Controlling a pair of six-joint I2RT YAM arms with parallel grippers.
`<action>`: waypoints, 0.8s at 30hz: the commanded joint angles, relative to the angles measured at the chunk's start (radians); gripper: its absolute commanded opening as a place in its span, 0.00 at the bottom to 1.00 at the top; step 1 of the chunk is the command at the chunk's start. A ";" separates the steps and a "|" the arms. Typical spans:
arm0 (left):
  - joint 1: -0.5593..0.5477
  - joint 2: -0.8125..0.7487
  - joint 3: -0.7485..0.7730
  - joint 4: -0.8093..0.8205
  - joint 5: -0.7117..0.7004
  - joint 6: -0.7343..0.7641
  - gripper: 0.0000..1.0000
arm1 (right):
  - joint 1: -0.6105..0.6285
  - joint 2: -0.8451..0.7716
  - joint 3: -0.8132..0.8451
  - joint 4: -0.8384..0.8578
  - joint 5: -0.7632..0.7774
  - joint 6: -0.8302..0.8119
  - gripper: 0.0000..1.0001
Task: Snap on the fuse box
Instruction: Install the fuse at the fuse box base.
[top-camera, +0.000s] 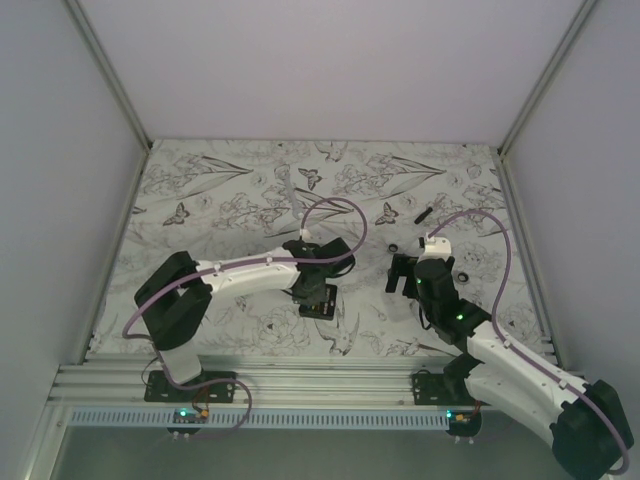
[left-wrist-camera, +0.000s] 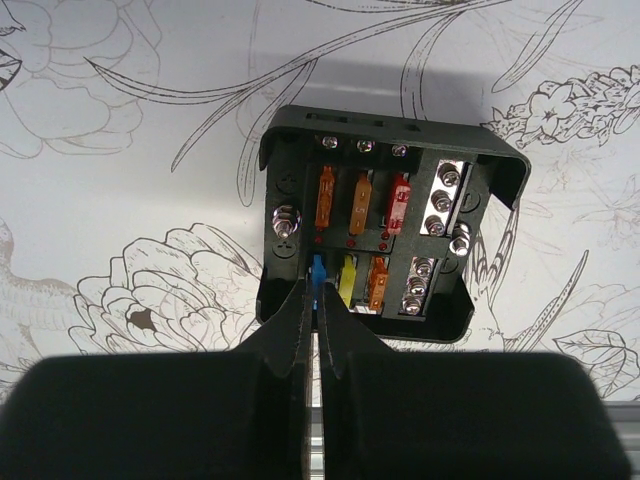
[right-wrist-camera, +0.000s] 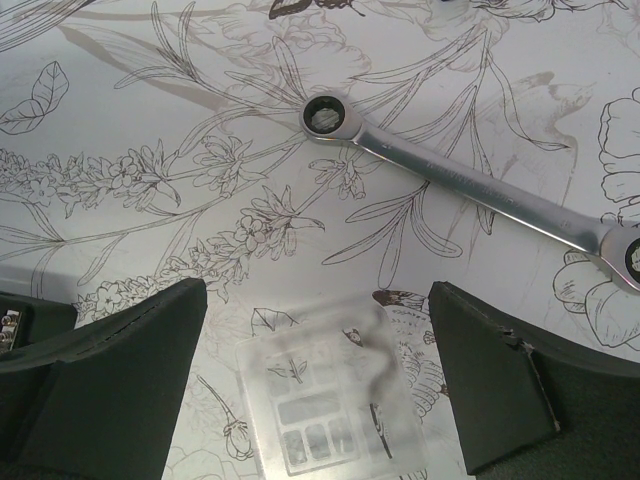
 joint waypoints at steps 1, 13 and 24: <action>0.029 0.083 -0.105 -0.057 -0.008 -0.024 0.00 | -0.006 0.003 0.027 0.031 0.004 -0.009 1.00; 0.047 0.083 -0.124 -0.054 -0.003 -0.022 0.00 | -0.005 0.002 0.027 0.031 0.004 -0.008 1.00; 0.066 0.127 -0.111 -0.052 -0.019 -0.004 0.00 | -0.005 0.005 0.027 0.031 0.004 -0.009 1.00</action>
